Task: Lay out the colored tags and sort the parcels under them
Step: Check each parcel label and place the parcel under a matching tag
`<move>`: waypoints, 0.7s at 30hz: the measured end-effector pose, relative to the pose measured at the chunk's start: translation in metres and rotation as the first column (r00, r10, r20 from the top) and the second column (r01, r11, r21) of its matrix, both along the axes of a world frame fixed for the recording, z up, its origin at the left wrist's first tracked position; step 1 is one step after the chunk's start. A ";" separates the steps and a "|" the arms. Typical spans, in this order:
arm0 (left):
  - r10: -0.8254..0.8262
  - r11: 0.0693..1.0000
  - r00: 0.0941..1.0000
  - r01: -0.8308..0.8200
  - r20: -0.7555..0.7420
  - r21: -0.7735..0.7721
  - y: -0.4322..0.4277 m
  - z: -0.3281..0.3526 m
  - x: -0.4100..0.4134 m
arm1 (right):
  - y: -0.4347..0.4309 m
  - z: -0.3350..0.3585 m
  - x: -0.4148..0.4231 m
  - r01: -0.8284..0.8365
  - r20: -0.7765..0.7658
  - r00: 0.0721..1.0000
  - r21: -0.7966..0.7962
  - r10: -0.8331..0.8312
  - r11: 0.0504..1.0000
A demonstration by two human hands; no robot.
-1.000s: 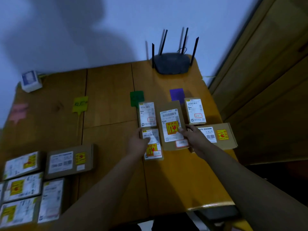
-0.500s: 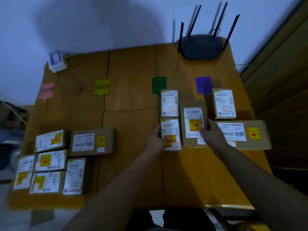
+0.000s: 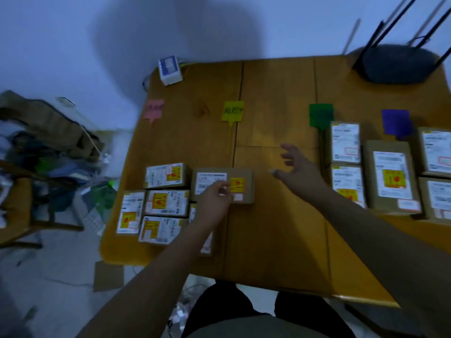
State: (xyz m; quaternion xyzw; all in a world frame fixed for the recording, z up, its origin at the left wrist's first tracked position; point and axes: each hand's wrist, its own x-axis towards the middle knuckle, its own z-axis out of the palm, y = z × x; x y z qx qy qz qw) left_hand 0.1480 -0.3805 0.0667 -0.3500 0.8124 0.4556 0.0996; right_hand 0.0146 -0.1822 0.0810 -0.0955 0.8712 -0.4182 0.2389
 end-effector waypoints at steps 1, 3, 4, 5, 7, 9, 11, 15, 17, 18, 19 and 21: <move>-0.005 1.000 0.999 0.007 0.054 -0.030 -0.015 -0.003 0.018 | -0.022 -0.009 0.009 -0.005 0.056 0.998 0.028 0.003 1.000; -0.036 0.995 0.990 0.048 0.138 -0.085 -0.036 -0.013 0.050 | -0.057 -0.028 0.024 0.013 0.157 0.987 0.068 -0.023 0.998; -0.060 0.988 0.981 0.084 0.186 -0.127 -0.042 -0.020 0.064 | -0.070 -0.037 0.031 0.026 0.188 0.981 0.090 -0.042 0.996; -0.085 0.976 0.966 0.131 0.244 -0.176 -0.045 -0.025 0.075 | -0.081 -0.045 0.037 0.047 0.208 0.976 0.105 -0.068 0.993; -0.137 0.938 0.938 0.226 0.319 -0.262 -0.044 -0.032 0.092 | -0.093 -0.058 0.045 0.126 0.237 0.960 0.110 -0.149 0.986; -0.171 0.908 0.935 0.272 0.312 -0.319 -0.037 -0.036 0.101 | -0.099 -0.069 0.052 0.223 0.291 0.924 0.122 -0.249 0.967; -0.157 0.894 0.949 0.254 0.274 -0.368 -0.031 -0.041 0.104 | -0.102 -0.078 0.055 0.312 0.356 0.872 0.124 -0.336 0.942; -0.163 0.856 0.952 0.267 0.258 -0.443 -0.024 -0.049 0.100 | -0.106 -0.089 0.058 0.464 0.392 0.795 0.098 -0.463 0.880; -0.160 0.853 0.947 0.274 0.279 -0.443 -0.024 -0.052 0.097 | -0.110 -0.093 0.059 0.490 0.400 0.776 0.102 -0.487 0.866; -0.158 0.857 0.942 0.280 0.296 -0.433 -0.024 -0.054 0.095 | -0.112 -0.096 0.059 0.493 0.399 0.773 0.112 -0.493 0.863; -0.157 0.860 0.939 0.282 0.306 -0.426 -0.026 -0.055 0.093 | -0.115 -0.099 0.060 0.493 0.395 0.772 0.123 -0.498 0.861; -0.160 0.856 0.940 0.284 0.301 -0.432 -0.026 -0.056 0.090 | -0.117 -0.105 0.061 0.505 0.394 0.764 0.129 -0.512 0.853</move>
